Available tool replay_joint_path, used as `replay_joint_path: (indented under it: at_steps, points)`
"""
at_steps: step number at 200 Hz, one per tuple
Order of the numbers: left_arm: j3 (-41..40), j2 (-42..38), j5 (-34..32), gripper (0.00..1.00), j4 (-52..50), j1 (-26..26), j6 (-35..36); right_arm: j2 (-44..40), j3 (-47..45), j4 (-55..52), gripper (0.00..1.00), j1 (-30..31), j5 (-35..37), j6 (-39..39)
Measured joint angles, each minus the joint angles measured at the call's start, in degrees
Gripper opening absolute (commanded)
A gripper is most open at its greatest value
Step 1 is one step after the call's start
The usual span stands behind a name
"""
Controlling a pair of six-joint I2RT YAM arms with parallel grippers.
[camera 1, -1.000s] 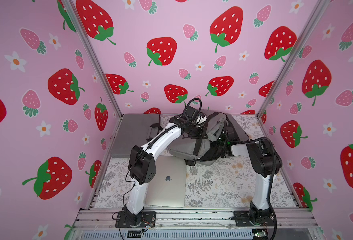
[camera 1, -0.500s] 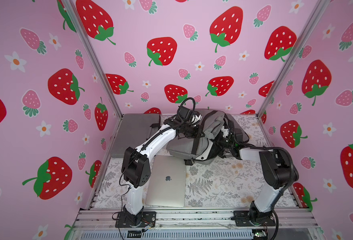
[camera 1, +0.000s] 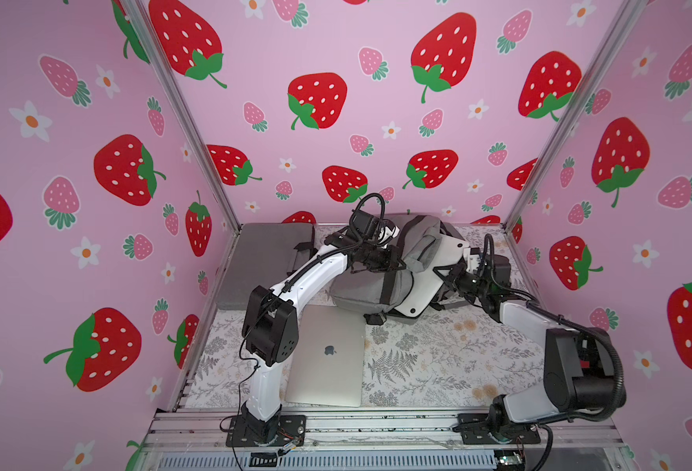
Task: Open the zippered laptop bag and take out the laptop
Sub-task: Take out the laptop from the zippered laptop bag.
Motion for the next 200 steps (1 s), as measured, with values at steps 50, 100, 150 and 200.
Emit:
replay_joint_path:
  at_steps: [50,100,150,200]
  points:
    - [2.3,3.6,-1.0,0.03,-2.3,-3.0,3.2,-0.7,-0.1,-1.7,0.0,-1.2,-0.3,0.8]
    - [3.2,4.1,-4.7,0.1,-6.2,-5.0,6.8,-0.3,-1.1,-0.9,0.0,-2.9,-2.7,5.3]
    - [3.2,4.1,-5.4,0.16,-7.3,-5.0,8.0,-0.7,-1.4,-1.7,0.0,-5.6,-4.0,5.9]
    - [3.2,4.1,-5.7,0.23,-7.1,-3.5,6.7,-10.6,-3.3,-14.5,0.0,-8.1,-5.8,-2.2]
